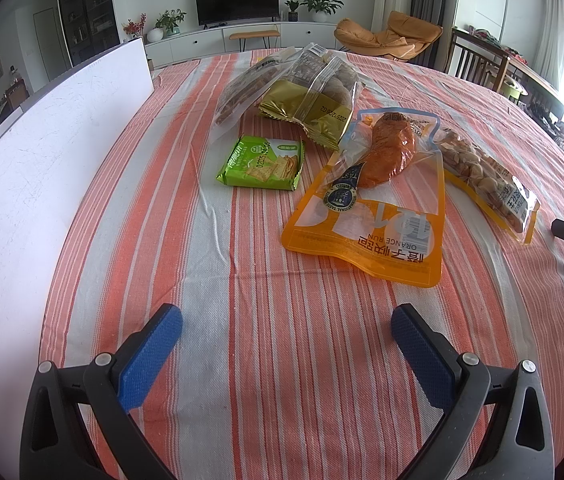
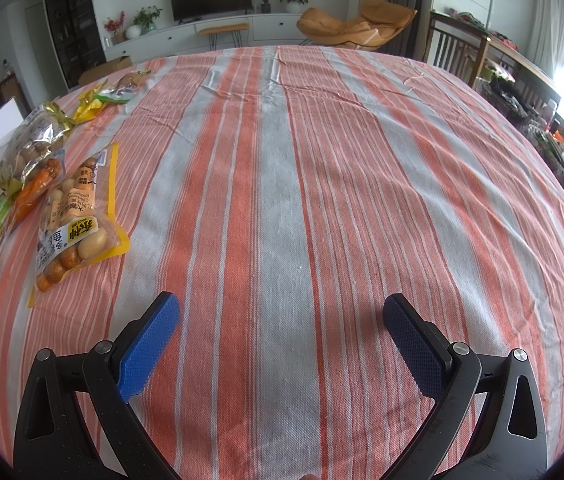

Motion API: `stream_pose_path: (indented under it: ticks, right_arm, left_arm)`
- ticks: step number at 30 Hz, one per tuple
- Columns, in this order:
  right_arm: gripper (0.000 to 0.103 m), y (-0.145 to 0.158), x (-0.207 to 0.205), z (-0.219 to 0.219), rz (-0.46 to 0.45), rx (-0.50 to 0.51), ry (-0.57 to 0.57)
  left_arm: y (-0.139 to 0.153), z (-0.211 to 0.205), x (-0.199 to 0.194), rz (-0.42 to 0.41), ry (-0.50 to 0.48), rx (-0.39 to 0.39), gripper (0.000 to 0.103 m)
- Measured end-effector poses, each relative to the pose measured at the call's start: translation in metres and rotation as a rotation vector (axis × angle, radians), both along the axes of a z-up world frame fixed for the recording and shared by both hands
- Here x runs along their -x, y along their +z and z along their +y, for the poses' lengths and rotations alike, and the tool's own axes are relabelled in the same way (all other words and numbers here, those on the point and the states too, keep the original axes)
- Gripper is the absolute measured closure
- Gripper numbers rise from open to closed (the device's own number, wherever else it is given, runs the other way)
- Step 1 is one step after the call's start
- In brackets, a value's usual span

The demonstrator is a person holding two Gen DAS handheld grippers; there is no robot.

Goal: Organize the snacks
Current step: 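Grasp the peanut bag with the right tool and lift it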

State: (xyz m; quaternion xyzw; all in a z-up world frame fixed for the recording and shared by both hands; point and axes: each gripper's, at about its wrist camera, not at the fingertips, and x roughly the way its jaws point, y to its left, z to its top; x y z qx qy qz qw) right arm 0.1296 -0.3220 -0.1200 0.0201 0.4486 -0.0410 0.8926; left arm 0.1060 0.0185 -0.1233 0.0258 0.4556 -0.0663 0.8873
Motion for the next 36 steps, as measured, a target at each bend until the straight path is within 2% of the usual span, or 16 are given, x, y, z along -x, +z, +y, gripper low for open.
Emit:
stream_pose_path:
  ticks: [7, 9, 10, 14, 18, 20, 21, 22, 23, 26, 32, 34, 36]
  right_arm:
    - [0.001, 0.002, 0.003, 0.002, -0.011, -0.024, 0.009]
    - [0.001, 0.012, 0.006, 0.01, -0.032, -0.146, 0.057]
    - [0.001, 0.017, 0.005, 0.017, -0.043, -0.164, 0.097]
    - [0.001, 0.044, -0.014, 0.075, -0.061, -0.044, 0.322]
    - [0.001, 0.027, -0.059, 0.129, 0.07, 0.024, 0.466]
    - [0.003, 0.014, -0.07, 0.147, 0.128, 0.057, 0.501]
    - [0.017, 0.01, -0.072, 0.149, 0.143, 0.055, 0.498]
    - [0.036, 0.009, -0.073, 0.148, 0.148, 0.042, 0.482]
    - [0.04, 0.011, -0.07, 0.142, 0.125, 0.053, 0.438]
    - [0.04, 0.013, -0.058, 0.121, 0.121, -0.041, 0.402]
    - [0.043, 0.017, -0.014, 0.057, 0.032, 0.07, 0.201]
    - [0.042, 0.016, -0.011, 0.046, 0.009, 0.068, 0.17]
    - [0.036, 0.014, -0.011, 0.043, -0.003, 0.053, 0.174]
  left_arm:
    - [0.0, 0.001, 0.0, 0.0, 0.0, 0.0, 0.0]
    - [0.0, 0.001, 0.0, 0.0, 0.0, -0.001, 0.0]
    - [0.0, 0.001, 0.0, 0.0, 0.0, -0.001, 0.0]
    - [0.0, 0.001, 0.0, 0.0, 0.0, -0.001, 0.0]
    - [0.0, 0.0, 0.0, 0.0, 0.0, 0.0, 0.0]
    - [0.0, 0.001, 0.0, 0.0, 0.0, 0.0, 0.0]
    - [0.0, 0.0, 0.0, 0.0, 0.0, 0.0, 0.0]
    - [0.0, 0.001, 0.0, 0.0, 0.0, 0.0, 0.0]
    - [0.0, 0.001, 0.0, 0.0, 0.0, 0.0, 0.0]
    - [0.0, 0.001, 0.0, 0.0, 0.0, 0.0, 0.0]
    - [0.0, 0.0, 0.0, 0.0, 0.0, -0.001, 0.0]
    - [0.0, 0.001, 0.0, 0.0, 0.0, -0.001, 0.0]
    - [0.0, 0.0, 0.0, 0.0, 0.0, -0.001, 0.0]
